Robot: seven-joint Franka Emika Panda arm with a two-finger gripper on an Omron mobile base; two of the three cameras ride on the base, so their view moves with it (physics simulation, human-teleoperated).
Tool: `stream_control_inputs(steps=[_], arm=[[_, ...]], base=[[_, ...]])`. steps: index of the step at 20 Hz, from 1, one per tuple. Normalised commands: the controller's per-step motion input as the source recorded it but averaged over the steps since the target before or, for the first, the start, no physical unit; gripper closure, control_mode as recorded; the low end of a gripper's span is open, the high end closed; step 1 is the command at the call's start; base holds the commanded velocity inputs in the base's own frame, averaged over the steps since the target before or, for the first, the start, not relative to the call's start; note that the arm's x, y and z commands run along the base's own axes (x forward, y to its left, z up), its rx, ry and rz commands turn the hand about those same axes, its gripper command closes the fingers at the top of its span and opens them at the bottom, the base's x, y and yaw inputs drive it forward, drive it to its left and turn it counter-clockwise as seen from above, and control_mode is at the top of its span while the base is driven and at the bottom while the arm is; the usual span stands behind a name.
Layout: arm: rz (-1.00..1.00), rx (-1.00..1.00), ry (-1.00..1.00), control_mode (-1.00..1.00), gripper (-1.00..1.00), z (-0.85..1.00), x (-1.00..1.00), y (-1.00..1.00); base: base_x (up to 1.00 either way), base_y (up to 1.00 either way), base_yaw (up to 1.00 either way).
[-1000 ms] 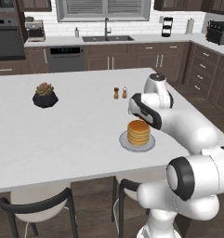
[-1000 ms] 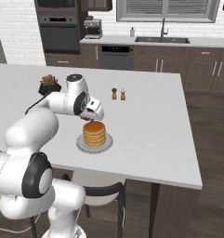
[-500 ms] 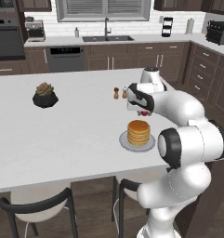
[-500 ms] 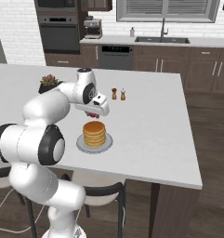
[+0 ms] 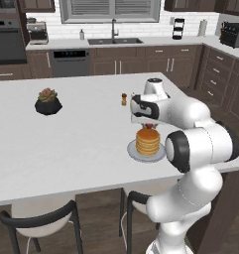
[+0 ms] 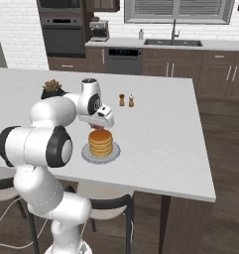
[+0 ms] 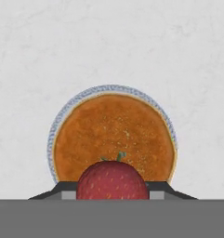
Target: Take the strawberry from the fridge and place it on top of the pancake, located on the dining counter.
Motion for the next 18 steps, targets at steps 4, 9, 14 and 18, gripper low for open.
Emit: stream_control_inputs(steps=[4,9,14,18], arm=[[0.0,0.0,0.0,-1.0,1.0,-0.14,-0.04,0.0],[0.0,0.0,0.0,-1.0,1.0,-0.04,-0.02,-0.01],[0.0,0.0,-0.02,-1.0,1.0,0.0,-0.15,-0.01],[0.0,0.0,0.0,-1.0,1.0,-0.02,0.0,-0.06]], base=[[0.0,0.0,0.0],[0.0,0.0,0.0],[0.0,0.0,0.0],[0.0,0.0,0.0]])
